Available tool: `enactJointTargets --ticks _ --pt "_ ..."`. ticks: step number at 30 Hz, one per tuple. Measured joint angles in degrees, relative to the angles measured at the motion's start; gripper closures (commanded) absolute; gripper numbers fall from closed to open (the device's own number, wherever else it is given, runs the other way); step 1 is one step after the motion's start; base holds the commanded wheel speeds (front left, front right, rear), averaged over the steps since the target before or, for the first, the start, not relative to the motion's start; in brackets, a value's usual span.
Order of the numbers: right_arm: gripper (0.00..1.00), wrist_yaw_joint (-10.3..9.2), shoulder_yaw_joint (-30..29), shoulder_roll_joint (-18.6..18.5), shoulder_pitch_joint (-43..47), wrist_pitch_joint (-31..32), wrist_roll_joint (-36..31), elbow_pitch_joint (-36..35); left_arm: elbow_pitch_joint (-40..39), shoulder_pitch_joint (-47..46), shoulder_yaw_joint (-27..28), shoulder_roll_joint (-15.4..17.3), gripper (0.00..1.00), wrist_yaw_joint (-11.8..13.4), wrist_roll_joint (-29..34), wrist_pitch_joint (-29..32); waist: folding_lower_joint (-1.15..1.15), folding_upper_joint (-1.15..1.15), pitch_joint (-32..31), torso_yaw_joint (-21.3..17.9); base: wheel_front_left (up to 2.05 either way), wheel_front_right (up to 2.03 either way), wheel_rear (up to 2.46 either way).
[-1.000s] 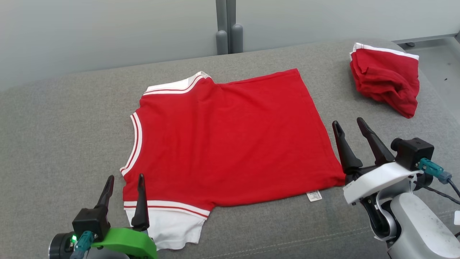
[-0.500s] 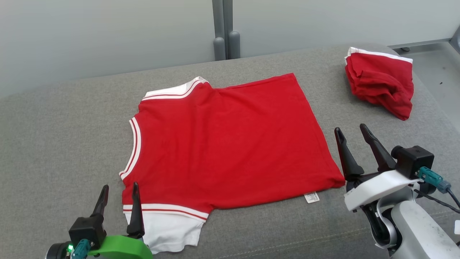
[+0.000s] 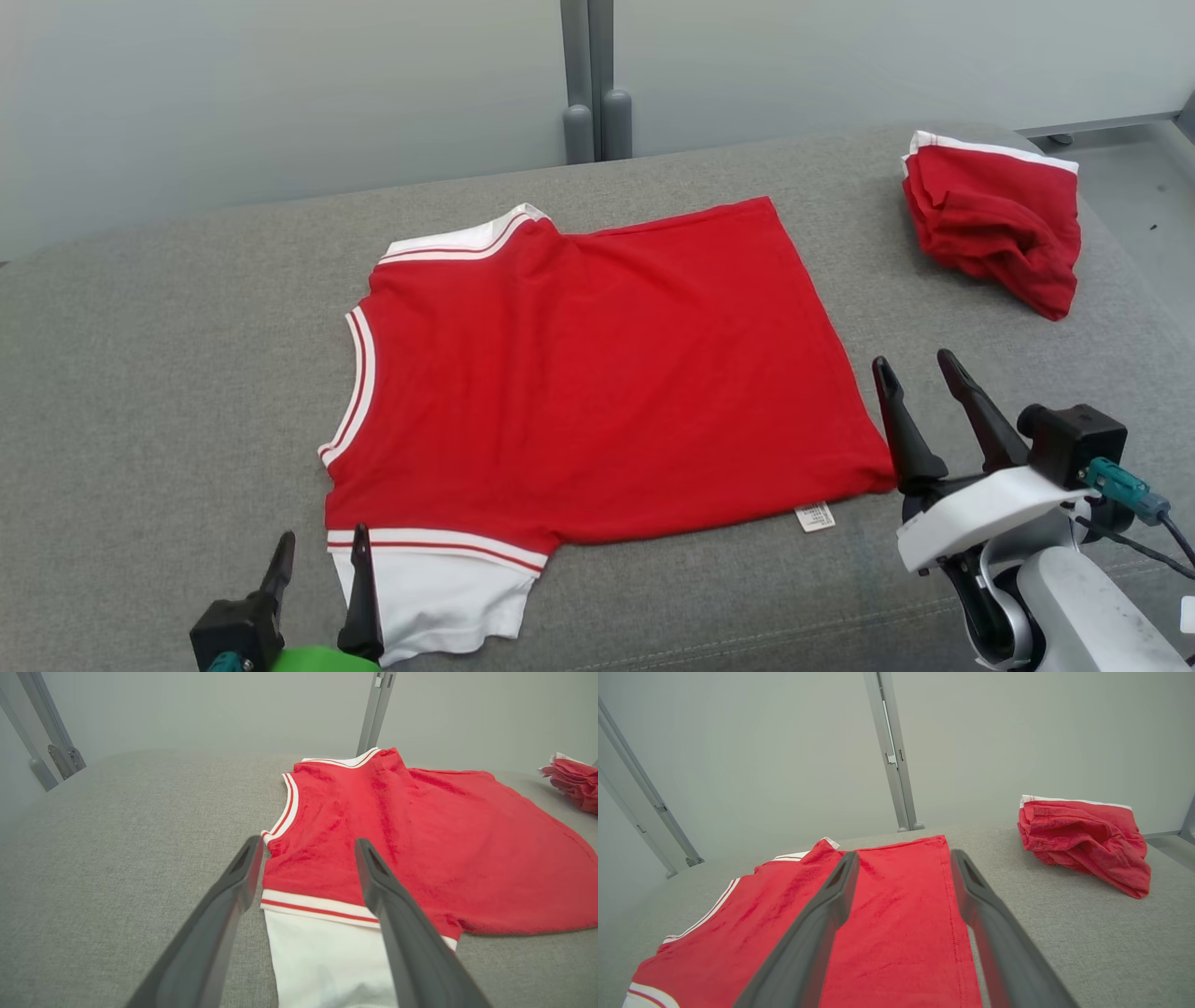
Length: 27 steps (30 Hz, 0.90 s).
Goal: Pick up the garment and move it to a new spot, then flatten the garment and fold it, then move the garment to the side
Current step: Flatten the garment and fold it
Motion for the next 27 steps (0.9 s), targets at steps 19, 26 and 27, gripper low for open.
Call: enactJointTargets --ticks 19,26,27 --pt "0.00 0.01 -0.83 -0.08 1.28 0.00 0.97 1.46 5.30 5.89 -3.75 0.01 0.00 -0.53 -8.98 8.70 0.00 0.00 1.14 1.45 0.00 0.00 0.00" --pt "0.00 0.29 -0.55 -0.10 1.13 0.00 0.96 1.51 6.80 5.83 -3.99 0.01 0.00 -0.59 -9.75 8.66 0.00 0.00 1.76 1.07 0.00 0.00 0.00" --pt "0.00 0.52 -0.54 -0.12 1.10 0.00 0.96 1.52 7.03 5.76 -3.85 0.02 0.00 -0.59 -9.75 8.53 0.00 0.00 1.87 0.91 0.00 0.00 0.00"
